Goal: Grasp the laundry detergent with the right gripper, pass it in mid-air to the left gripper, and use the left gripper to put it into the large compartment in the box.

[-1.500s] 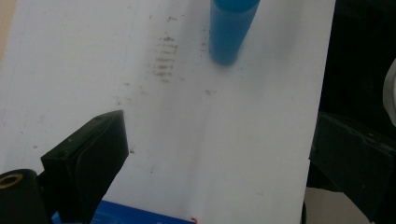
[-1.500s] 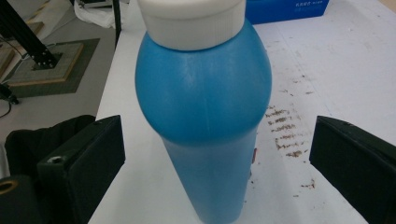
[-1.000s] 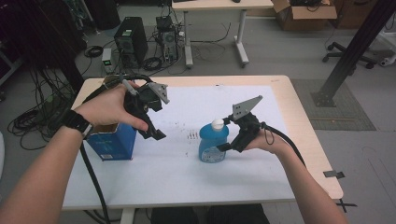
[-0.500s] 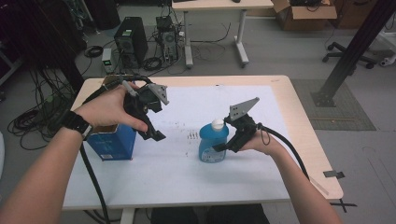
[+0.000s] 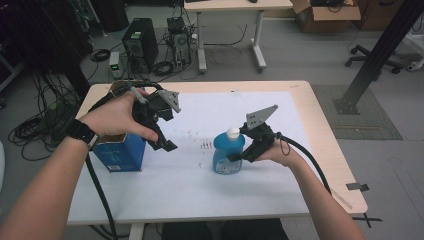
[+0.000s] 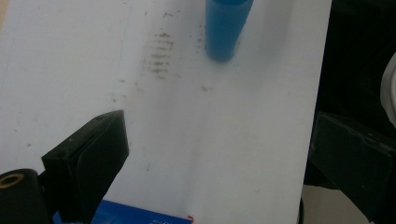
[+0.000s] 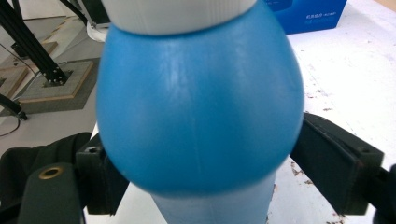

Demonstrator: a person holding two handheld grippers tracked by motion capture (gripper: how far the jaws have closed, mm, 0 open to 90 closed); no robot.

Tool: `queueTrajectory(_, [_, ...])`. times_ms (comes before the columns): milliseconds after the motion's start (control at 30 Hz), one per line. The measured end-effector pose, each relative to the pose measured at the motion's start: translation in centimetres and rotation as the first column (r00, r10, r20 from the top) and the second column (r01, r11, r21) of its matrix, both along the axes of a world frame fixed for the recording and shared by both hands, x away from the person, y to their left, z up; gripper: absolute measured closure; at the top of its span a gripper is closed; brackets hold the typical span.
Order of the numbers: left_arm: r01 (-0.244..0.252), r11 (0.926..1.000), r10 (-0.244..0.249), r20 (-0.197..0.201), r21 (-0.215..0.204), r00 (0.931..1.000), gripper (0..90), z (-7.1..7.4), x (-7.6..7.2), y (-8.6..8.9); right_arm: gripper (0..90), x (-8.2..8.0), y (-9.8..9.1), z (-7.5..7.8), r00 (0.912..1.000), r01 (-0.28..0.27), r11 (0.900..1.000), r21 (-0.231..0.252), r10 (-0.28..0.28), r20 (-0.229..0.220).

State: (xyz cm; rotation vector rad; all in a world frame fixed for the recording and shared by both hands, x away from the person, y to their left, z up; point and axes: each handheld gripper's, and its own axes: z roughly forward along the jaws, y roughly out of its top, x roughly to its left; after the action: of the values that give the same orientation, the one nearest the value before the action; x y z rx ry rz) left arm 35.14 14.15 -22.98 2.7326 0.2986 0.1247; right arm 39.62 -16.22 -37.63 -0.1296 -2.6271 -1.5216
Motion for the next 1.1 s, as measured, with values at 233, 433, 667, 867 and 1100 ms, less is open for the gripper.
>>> queueTrajectory(233, [0.002,1.0,-0.002,-0.003,0.002,1.0,5.1,-0.05,0.1,-0.07,21.5,0.1,-0.06,-0.07,0.9999,-0.01,0.9999,0.014,0.01,0.005])
queueTrajectory(433, [0.003,1.0,-0.003,-0.004,0.002,1.0,5.2,-0.11,0.07,-0.05,24.1,0.03,-0.1,-0.18,0.9999,-0.014,0.9998,0.017,0.014,0.008])
queueTrajectory(667, [0.002,1.0,-0.002,-0.009,0.003,1.0,5.2,-0.14,-0.01,0.03,27.4,-0.02,-0.03,-0.13,0.9996,-0.021,0.9997,0.016,0.02,0.017])
queueTrajectory(867, [0.001,1.0,-0.001,-0.007,0.002,1.0,5.2,-0.03,-0.03,0.08,29.3,-0.04,-0.14,0.01,0.9996,-0.018,0.9997,0.019,0.018,0.024])
queueTrajectory(1100, [0.002,1.0,-0.002,-0.008,0.001,1.0,5.2,-0.02,-0.03,0.05,31.1,-0.14,-0.1,-0.08,0.9994,-0.023,0.9996,0.015,0.023,0.027])
